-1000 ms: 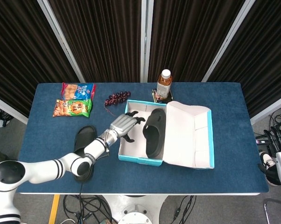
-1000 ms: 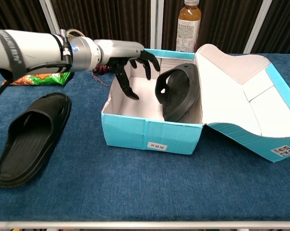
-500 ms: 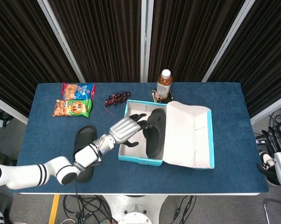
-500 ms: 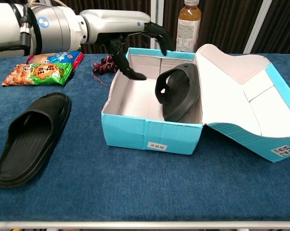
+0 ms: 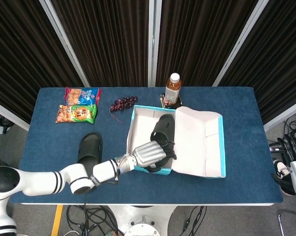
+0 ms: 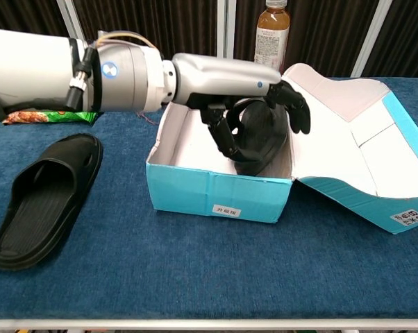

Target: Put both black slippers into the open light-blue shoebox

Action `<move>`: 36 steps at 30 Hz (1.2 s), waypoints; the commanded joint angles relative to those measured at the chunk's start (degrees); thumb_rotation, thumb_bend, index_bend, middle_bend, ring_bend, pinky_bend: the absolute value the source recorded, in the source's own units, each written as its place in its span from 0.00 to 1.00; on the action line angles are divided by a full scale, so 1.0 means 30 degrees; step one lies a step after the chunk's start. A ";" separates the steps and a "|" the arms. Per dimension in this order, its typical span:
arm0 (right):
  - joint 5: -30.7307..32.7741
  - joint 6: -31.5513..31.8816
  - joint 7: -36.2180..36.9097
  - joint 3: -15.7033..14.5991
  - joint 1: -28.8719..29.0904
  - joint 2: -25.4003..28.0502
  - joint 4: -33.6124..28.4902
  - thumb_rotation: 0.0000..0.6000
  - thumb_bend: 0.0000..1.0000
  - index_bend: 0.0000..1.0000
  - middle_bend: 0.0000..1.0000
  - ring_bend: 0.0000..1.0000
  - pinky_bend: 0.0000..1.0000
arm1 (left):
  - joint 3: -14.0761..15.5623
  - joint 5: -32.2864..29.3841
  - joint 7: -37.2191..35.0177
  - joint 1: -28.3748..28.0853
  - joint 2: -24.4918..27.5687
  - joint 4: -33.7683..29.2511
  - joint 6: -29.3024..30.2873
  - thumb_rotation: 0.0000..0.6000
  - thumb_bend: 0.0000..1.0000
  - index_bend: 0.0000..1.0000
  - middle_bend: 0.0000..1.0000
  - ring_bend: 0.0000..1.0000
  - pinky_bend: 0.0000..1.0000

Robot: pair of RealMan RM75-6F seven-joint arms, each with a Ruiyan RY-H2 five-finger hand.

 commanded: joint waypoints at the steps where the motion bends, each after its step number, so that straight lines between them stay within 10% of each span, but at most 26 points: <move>1: 0.0016 -0.0009 0.0097 0.0004 -0.0002 -0.0009 0.0089 1.00 0.04 0.00 0.00 0.00 0.00 | 0.0204 -0.0725 0.1170 -0.0135 -0.0311 0.0250 -0.0390 1.00 0.36 0.24 0.21 0.00 0.14; 36: -0.0150 0.0067 -0.0050 -0.0032 -0.0021 0.0044 -0.0073 1.00 0.04 0.00 0.00 0.00 0.00 | 0.0629 -0.3564 0.2001 0.0580 -0.0187 -0.0112 -0.0707 1.00 0.36 0.25 0.21 0.00 0.14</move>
